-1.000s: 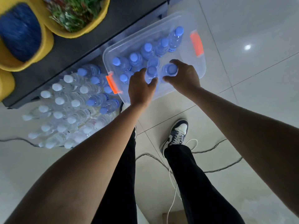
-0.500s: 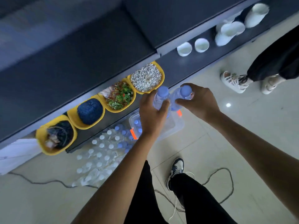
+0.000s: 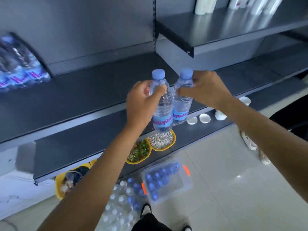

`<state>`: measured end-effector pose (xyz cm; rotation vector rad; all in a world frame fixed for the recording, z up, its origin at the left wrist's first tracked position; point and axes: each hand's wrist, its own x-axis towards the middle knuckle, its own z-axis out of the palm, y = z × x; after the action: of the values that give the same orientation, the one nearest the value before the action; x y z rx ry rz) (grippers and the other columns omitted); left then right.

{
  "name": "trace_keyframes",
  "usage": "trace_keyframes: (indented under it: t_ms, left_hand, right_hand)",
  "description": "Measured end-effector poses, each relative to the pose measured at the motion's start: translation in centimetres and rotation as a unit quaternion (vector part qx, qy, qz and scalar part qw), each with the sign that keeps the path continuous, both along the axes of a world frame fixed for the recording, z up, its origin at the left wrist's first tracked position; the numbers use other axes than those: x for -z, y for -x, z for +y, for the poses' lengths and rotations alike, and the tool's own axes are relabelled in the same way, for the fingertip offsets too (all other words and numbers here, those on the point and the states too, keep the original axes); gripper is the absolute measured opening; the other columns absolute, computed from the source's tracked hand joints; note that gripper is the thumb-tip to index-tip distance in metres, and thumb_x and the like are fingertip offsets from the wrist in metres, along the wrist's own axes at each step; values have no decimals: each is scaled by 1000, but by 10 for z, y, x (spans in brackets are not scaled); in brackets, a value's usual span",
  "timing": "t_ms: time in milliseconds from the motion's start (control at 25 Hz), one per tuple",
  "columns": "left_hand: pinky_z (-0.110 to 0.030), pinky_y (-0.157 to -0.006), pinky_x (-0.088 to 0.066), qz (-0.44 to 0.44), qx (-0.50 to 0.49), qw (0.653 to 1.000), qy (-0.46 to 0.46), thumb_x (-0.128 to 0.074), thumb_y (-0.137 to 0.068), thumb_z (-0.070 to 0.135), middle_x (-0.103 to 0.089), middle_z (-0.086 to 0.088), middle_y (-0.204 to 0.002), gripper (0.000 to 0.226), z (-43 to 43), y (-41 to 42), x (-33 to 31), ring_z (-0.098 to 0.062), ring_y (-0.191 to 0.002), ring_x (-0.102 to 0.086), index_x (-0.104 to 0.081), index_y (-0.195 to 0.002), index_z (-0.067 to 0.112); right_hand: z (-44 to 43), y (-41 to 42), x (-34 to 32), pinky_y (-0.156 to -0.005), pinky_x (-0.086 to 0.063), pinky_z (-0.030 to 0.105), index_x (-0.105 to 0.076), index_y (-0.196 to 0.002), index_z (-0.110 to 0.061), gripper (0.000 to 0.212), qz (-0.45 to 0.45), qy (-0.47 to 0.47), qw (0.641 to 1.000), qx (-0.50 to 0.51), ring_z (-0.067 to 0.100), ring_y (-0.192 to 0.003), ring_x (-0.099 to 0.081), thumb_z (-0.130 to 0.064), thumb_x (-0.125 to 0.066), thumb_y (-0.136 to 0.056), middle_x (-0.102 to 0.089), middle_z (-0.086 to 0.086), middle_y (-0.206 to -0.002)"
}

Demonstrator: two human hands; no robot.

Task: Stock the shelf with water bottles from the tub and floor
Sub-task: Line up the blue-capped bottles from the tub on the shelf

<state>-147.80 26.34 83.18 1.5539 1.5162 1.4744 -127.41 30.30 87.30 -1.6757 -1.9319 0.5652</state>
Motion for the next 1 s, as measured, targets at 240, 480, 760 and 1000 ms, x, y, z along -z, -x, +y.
trace_keyframes:
  t_ms: [240, 480, 760, 1000]
  left_hand:
    - [-35, -60, -41, 16, -42, 999, -4, -68, -82, 50, -54, -13, -69, 42, 46, 107, -42, -11, -62, -48, -63, -74, 9]
    - [-35, -64, -48, 44, -138, 989, 11, -71, -88, 38, -64, 1, -73, 30, 80, 207, -17, -14, -66, -60, -67, -84, 9]
    - [-41, -73, -55, 89, -250, 963, 41, -70, -83, 52, -69, -3, -89, 41, 99, 268, 11, -21, -82, -66, -63, -88, 12]
    - [-35, -76, -54, 69, -203, 976, 31, -73, -74, 63, -60, 2, -108, 56, 96, 273, 33, -14, -94, -64, -56, -108, 23]
  right_hand:
    - [55, 103, -41, -62, -55, 23, -66, -108, -28, 36, 39, -34, 995, -89, 2, -69, -66, -42, -81, -78, -71, -11, -89]
    - [105, 198, -21, -60, -64, 30, -65, -98, -29, 20, 51, 2, 983, -174, 17, -83, -72, -33, -77, -83, -71, -6, -94]
    - [149, 254, 9, -81, -57, 32, -65, -109, -16, 23, 78, 67, 959, -265, 14, -97, -70, -18, -70, -86, -72, -2, -103]
    - [151, 269, 29, -90, -58, 39, -64, -113, -10, 35, 116, 65, 963, -236, 22, -105, -69, -26, -78, -85, -69, 14, -110]
